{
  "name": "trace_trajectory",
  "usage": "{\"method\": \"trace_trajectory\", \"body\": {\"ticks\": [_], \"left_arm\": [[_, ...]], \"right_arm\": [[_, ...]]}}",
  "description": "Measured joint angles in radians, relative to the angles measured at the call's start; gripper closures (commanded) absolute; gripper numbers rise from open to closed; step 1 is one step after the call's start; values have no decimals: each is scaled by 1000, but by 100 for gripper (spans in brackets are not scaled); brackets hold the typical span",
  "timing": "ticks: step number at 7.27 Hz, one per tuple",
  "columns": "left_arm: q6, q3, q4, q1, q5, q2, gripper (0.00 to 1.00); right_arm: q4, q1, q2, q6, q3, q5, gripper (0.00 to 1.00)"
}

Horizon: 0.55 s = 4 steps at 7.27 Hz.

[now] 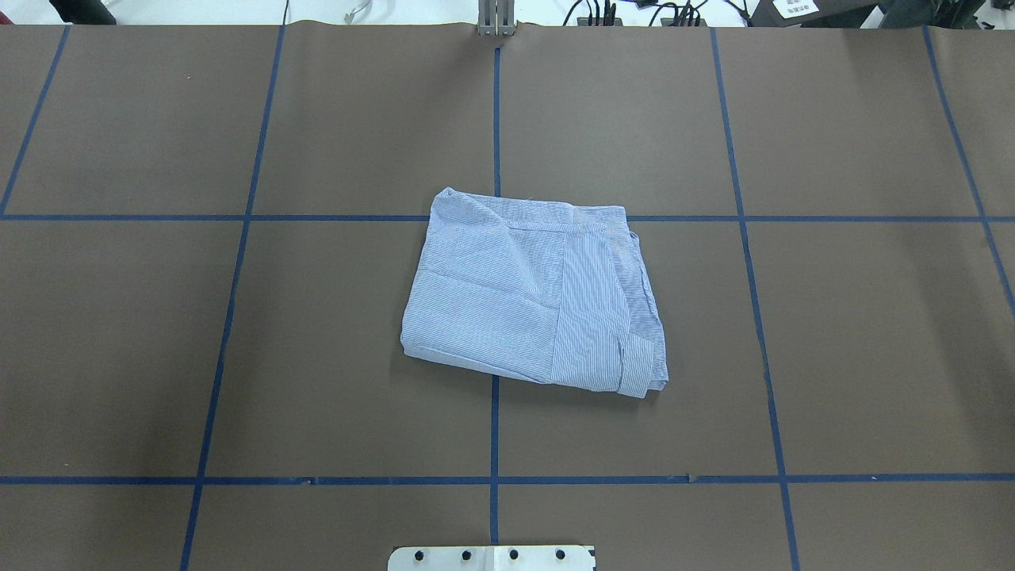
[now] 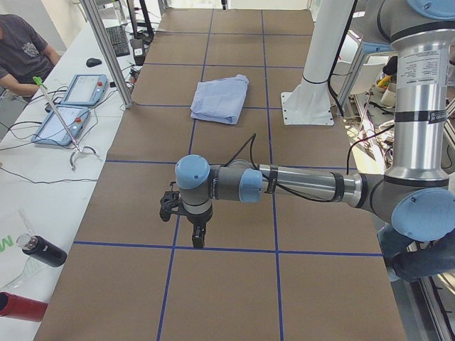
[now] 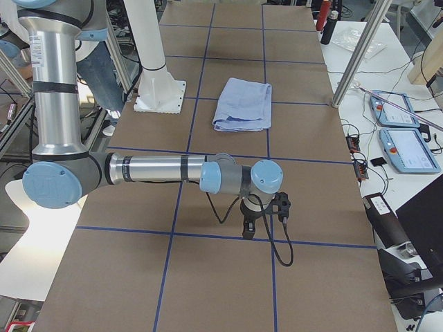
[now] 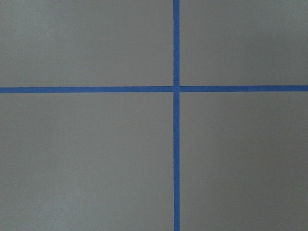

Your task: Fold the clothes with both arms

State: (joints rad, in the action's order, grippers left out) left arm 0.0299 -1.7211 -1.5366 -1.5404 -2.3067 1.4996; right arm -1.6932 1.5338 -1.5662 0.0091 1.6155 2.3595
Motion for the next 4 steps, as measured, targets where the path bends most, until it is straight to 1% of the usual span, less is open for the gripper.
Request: {"method": "trace_trajectory", "body": {"ticks": [2,4], "left_arm": [[-9,9,-26,0,1,-23,0],[-8,10,-35,2,1,-24,0]], "right_arm": [[-1,5,-1,-1,0,1,0],[-2,19,-1,-1,0,1,0]]}}
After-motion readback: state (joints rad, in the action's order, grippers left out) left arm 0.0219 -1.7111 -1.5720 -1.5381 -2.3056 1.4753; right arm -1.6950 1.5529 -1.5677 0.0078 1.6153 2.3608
